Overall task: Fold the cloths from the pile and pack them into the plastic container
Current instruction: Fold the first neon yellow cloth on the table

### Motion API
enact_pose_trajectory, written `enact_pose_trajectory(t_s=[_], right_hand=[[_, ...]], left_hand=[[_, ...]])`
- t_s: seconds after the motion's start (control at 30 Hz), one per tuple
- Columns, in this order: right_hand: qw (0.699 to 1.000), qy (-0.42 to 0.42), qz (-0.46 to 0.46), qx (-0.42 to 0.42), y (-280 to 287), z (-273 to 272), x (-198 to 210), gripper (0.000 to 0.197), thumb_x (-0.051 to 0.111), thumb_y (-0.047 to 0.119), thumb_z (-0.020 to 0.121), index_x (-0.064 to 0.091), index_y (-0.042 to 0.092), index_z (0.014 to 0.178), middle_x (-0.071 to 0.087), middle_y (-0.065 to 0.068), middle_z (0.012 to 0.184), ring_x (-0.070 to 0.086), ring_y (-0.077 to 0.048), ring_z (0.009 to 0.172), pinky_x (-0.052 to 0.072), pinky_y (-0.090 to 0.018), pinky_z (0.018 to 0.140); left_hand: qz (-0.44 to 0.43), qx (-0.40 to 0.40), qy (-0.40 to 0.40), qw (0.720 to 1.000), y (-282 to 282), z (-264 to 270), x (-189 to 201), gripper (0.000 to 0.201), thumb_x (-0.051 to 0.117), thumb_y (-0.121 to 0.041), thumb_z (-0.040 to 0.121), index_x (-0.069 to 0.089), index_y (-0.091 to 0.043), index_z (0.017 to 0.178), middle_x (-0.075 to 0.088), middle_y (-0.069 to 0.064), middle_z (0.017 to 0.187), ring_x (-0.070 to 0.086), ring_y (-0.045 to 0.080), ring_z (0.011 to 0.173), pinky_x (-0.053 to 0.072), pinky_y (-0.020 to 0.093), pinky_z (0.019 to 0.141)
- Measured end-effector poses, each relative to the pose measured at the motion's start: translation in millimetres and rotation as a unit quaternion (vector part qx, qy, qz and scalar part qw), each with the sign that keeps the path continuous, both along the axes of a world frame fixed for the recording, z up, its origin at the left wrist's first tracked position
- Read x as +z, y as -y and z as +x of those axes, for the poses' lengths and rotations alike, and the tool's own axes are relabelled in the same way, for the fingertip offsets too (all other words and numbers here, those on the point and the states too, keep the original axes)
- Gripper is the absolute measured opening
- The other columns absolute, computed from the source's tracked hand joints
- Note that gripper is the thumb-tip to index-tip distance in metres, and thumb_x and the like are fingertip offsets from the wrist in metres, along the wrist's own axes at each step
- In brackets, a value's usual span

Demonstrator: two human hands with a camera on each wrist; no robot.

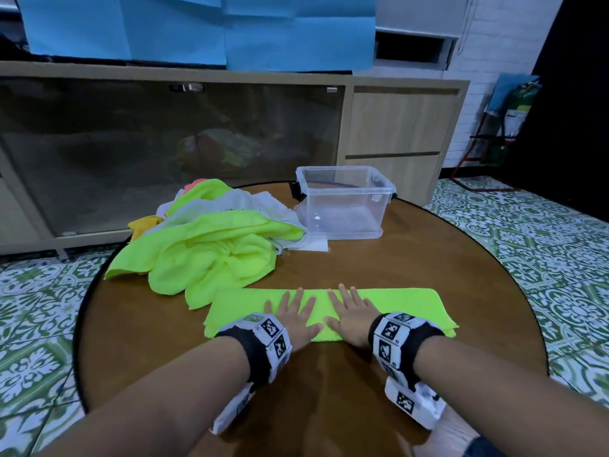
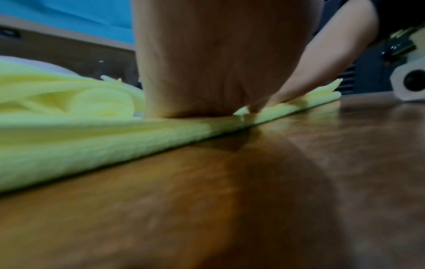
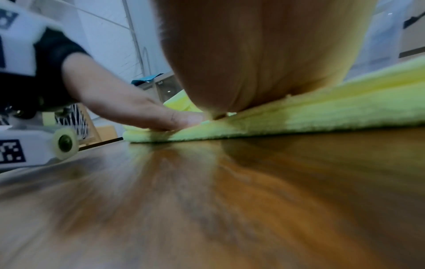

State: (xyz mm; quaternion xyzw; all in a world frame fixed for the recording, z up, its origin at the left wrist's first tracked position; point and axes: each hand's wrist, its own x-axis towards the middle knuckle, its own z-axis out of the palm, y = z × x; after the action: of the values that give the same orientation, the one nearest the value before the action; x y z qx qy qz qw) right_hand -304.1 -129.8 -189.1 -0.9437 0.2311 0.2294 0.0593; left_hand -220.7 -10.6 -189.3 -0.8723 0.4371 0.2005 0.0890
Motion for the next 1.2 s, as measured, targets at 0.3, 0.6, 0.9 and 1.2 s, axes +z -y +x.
enact_pose_trajectory(t_s=[0.3,0.6,0.9,1.2], right_hand=[[0.999,-0.004,-0.001,-0.046,31.1,-34.0,7.7,0.070,0.011,0.057,0.097,-0.016,0.019,0.148,-0.023,-0.006,0.155,-0.016,-0.024,0.144,-0.002,-0.040,0.118],[0.983,-0.017,-0.046,-0.177,82.2,-92.2,15.0,0.071,0.009,0.058,0.096,-0.011,0.017,0.150,-0.016,-0.005,0.157,-0.009,-0.025,0.146,0.001,-0.040,0.118],[0.995,0.091,-0.024,-0.011,19.8,-38.5,33.8,0.067,0.014,0.048,0.100,-0.011,0.011,0.149,-0.020,-0.008,0.155,-0.015,-0.024,0.145,-0.002,-0.038,0.118],[1.000,-0.025,0.001,-0.005,32.9,-43.6,14.9,0.068,0.013,0.054,0.098,-0.014,0.018,0.149,-0.022,-0.005,0.155,-0.015,-0.023,0.145,0.000,-0.040,0.118]], left_hand=[[-0.008,0.105,0.012,0.994,-61.3,51.9,-7.0,0.069,0.013,-0.059,0.096,-0.014,-0.024,0.149,-0.021,0.004,0.156,-0.013,0.025,0.145,-0.002,0.047,0.116],[0.013,0.132,0.012,0.991,-89.8,54.7,2.8,0.074,0.013,-0.060,0.095,-0.016,-0.018,0.149,-0.023,0.006,0.155,-0.011,0.026,0.145,0.000,0.045,0.117],[0.053,0.129,0.032,0.990,-81.9,57.7,1.7,0.076,0.013,-0.061,0.095,-0.015,-0.016,0.149,-0.024,0.006,0.155,-0.013,0.024,0.145,-0.003,0.043,0.117],[0.062,0.142,0.038,0.987,-86.4,56.6,6.1,0.077,0.014,-0.063,0.094,-0.014,-0.018,0.149,-0.022,0.004,0.156,-0.011,0.023,0.146,-0.001,0.045,0.118]])
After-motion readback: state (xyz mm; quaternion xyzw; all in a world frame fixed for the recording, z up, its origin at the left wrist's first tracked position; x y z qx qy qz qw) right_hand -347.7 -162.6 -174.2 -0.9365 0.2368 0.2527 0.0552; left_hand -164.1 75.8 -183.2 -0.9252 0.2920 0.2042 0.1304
